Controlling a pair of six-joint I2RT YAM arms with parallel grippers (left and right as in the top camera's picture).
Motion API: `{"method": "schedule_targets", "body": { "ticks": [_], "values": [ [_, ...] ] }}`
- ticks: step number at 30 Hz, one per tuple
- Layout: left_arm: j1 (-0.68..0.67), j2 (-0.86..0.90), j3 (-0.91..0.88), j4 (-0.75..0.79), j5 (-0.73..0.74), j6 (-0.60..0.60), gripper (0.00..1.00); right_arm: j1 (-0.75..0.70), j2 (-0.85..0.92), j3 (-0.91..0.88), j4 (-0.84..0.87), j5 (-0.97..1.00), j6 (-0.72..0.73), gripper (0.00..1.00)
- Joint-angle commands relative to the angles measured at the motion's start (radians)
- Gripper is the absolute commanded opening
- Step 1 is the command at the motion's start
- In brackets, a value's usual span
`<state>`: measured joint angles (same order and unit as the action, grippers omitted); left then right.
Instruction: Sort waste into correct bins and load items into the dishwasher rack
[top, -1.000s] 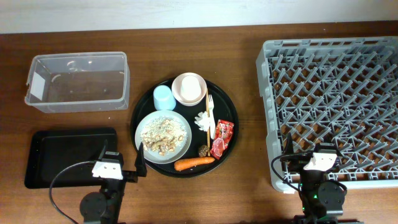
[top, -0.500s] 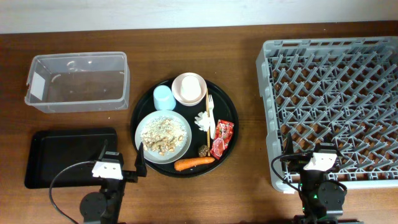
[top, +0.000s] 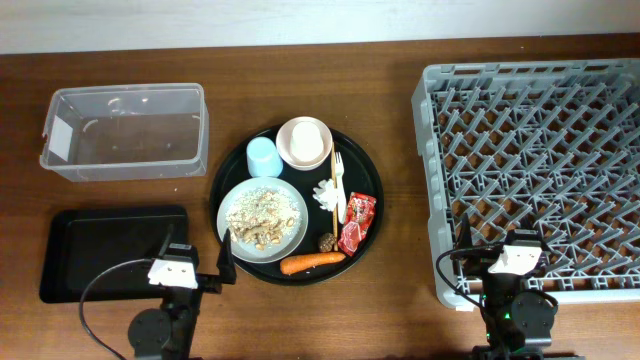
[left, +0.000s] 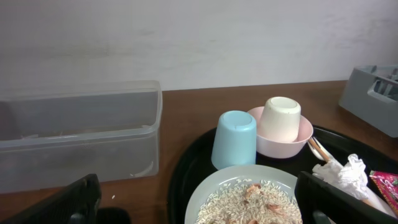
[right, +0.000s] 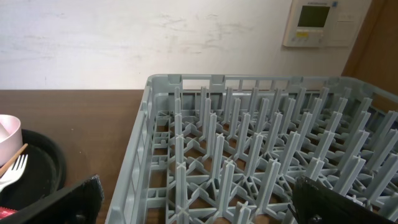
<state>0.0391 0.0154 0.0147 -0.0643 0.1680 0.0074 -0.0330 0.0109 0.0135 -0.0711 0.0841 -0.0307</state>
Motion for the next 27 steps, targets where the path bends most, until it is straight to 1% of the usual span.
{"method": "schedule_targets", "body": {
  "ticks": [1, 2, 3, 5, 7, 9, 11, 13, 14, 16, 18, 19, 21, 22, 23, 25, 27],
  "values": [
    [-0.004, -0.008, -0.005, 0.013, 0.185, -0.139, 0.99, -0.007, -0.005, -0.008, -0.003, -0.006, -0.003, 0.99],
    [-0.004, -0.008, -0.005, 0.021, 0.325, -0.184, 0.99, -0.007, -0.005, -0.008, -0.003, -0.006, -0.003, 0.99],
    [-0.004, -0.008, -0.005, 0.028, 0.421, -0.187, 0.99, -0.007, -0.005, -0.008, -0.003, -0.006, -0.003, 0.99],
    [-0.004, -0.008, -0.005, 0.042, 0.495, -0.187, 0.99, -0.007, -0.005, -0.008, -0.003, -0.006, -0.003, 0.99],
    [-0.004, -0.008, -0.005, 0.120, 0.499, -0.209, 0.99, -0.007, -0.005, -0.008, -0.003, -0.006, -0.003, 0.99],
    [-0.004, -0.008, 0.003, 0.238, 0.499, -0.312, 0.99, -0.007, -0.005, -0.008, -0.003, -0.006, -0.003, 0.99],
    [-0.004, -0.008, 0.040, 0.243, 0.501, -0.337, 0.99, -0.007, -0.005, -0.008, -0.003, -0.005, -0.003, 0.99],
    [-0.004, -0.003, 0.101, 0.205, 0.501, -0.336, 0.99, -0.007, -0.005, -0.008, -0.003, -0.006, -0.003, 0.99],
    [-0.004, 0.020, 0.179, 0.117, 0.474, -0.333, 0.99, -0.007, -0.005, -0.008, -0.003, -0.006, -0.003, 0.99],
    [-0.004, 0.128, 0.338, -0.061, 0.452, -0.244, 0.99, -0.007, -0.005, -0.008, -0.003, -0.005, -0.003, 0.99],
    [-0.004, 0.270, 0.468, -0.196, 0.364, -0.241, 0.99, -0.007, -0.005, -0.008, -0.003, -0.006, -0.003, 0.99],
    [-0.004, 0.335, 0.518, -0.244, 0.357, -0.241, 0.99, -0.007, -0.005, -0.008, -0.003, -0.005, -0.003, 0.99],
    [-0.008, 0.607, 0.722, -0.402, 0.413, -0.224, 0.99, -0.007, -0.005, -0.008, -0.003, -0.005, -0.003, 0.99],
    [-0.014, 0.702, 0.802, -0.463, 0.446, -0.187, 0.99, -0.007, -0.005, -0.008, -0.003, -0.005, -0.003, 0.99],
    [-0.035, 0.823, 0.910, -0.564, 0.444, -0.146, 0.99, -0.007, -0.005, -0.008, -0.003, -0.006, -0.003, 0.99],
    [-0.086, 1.005, 1.078, -0.710, 0.431, -0.075, 0.99, -0.007, -0.005, -0.008, -0.003, -0.006, -0.003, 0.99],
    [-0.127, 1.152, 1.169, -0.731, 0.467, -0.086, 0.99, -0.007, -0.005, -0.008, -0.003, -0.005, -0.003, 0.99]
  ]
}}
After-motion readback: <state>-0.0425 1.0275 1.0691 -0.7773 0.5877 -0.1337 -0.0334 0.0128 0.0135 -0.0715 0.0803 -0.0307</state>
